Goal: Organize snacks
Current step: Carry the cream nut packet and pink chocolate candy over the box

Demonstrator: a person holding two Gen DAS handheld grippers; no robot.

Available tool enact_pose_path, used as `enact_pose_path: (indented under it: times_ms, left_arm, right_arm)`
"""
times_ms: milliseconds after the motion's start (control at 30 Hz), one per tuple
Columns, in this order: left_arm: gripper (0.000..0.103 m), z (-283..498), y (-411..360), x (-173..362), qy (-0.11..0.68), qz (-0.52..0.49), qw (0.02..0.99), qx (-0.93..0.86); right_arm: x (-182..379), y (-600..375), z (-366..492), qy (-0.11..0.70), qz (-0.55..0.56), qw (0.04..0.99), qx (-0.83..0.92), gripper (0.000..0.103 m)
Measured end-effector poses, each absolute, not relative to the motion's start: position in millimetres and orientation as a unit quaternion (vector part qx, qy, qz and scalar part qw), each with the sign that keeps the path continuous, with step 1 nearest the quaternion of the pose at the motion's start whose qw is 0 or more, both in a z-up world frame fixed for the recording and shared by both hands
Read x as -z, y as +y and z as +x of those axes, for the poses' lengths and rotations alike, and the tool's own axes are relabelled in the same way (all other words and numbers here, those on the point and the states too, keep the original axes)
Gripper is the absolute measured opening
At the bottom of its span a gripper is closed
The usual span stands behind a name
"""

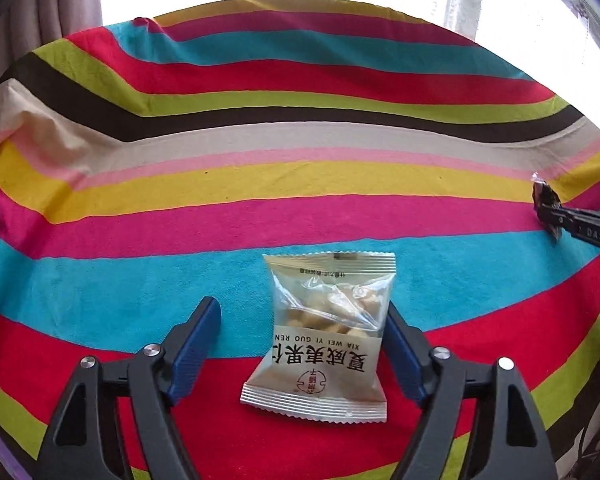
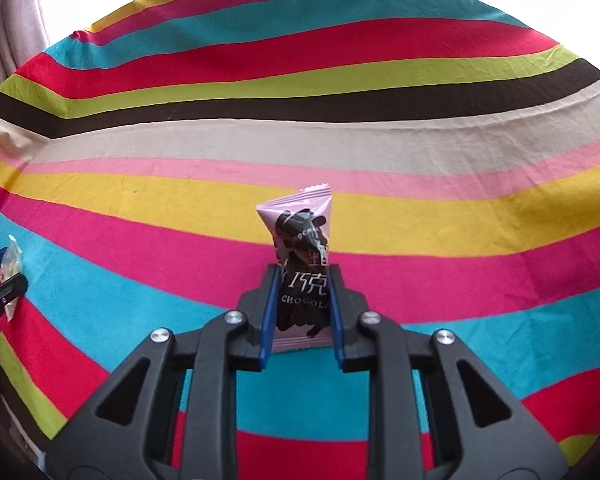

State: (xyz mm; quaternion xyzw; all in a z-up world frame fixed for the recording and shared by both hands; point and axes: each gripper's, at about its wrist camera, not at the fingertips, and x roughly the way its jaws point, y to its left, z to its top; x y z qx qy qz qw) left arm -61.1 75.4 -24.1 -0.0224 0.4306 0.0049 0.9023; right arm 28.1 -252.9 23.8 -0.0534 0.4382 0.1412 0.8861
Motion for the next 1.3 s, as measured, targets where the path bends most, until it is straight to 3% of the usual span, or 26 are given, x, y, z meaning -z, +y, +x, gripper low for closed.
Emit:
enact_pose_path:
  times_ms: [233, 367, 400, 1300]
  left_arm:
    - [0.075, -64, 69, 15, 0.428, -0.008, 0.904, -0.005]
    - [0.047, -75, 57, 10, 0.415, 0.003, 0.91, -0.004]
    - [0.045, -81, 51, 8, 0.413, 0.01, 0.911, -0.005]
    - [0.043, -84, 53, -3, 0.425, 0.008, 0.905, -0.01]
  right_arm:
    - [-35, -197, -36, 0.419, -0.071, 0.886, -0.186, 0.027]
    - [-24, -182, -51, 0.413, -0.084, 0.888, -0.183, 0.027]
    - [-20, -182, -51, 0.416, -0.083, 0.887, -0.181, 0.027]
    - [-17, -188, -47, 0.412, -0.063, 0.894, -0.166, 0.027]
